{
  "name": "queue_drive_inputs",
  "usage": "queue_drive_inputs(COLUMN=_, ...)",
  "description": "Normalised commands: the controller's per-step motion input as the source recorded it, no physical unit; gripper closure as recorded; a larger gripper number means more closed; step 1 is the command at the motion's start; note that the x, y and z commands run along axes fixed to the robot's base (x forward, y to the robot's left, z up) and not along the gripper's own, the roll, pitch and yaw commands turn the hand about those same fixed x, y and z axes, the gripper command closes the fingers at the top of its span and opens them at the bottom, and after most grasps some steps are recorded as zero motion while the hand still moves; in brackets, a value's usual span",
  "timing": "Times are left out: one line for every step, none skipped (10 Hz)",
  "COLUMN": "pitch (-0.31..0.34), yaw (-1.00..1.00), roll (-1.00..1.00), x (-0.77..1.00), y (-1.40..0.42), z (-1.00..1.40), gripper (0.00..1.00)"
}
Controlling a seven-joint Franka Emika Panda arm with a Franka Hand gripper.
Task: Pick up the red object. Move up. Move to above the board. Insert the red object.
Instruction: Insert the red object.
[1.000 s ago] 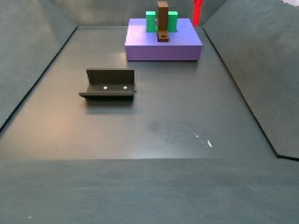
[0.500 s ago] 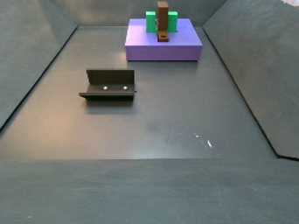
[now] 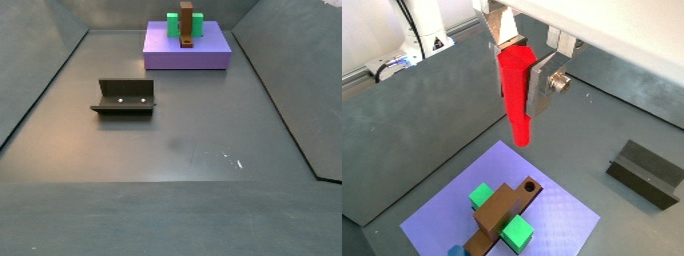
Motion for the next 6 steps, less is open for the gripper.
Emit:
queue_drive_inputs(pitch=0.007, yaw=0.0, roll=0.0, x=0.02, y=0.0, z=0.0, gripper=1.0)
queue_drive_inputs(pitch=0.0, yaw=-0.09, roll=0.0, x=0.0, y=0.01, z=-0.11, gripper=1.0)
queue_drive_inputs(pitch=0.0, yaw=0.0, roll=-0.03, x=0.18, y=0.59, z=-0.31, gripper=1.0)
queue_drive_inputs(pitch=0.0, yaw=0.0, roll=-0.15, x=0.19, y=0.95, z=-0.53, gripper=1.0)
queue_drive_inputs(pitch=-0.097, yaw=-0.05, roll=-0.3, x=0.11, y=0.77, z=-0.51, gripper=1.0)
queue_drive_inputs(pitch=-0.276, yaw=-0.44, roll=-0.35, x=0.01, y=0.27, z=-0.23, gripper=1.0)
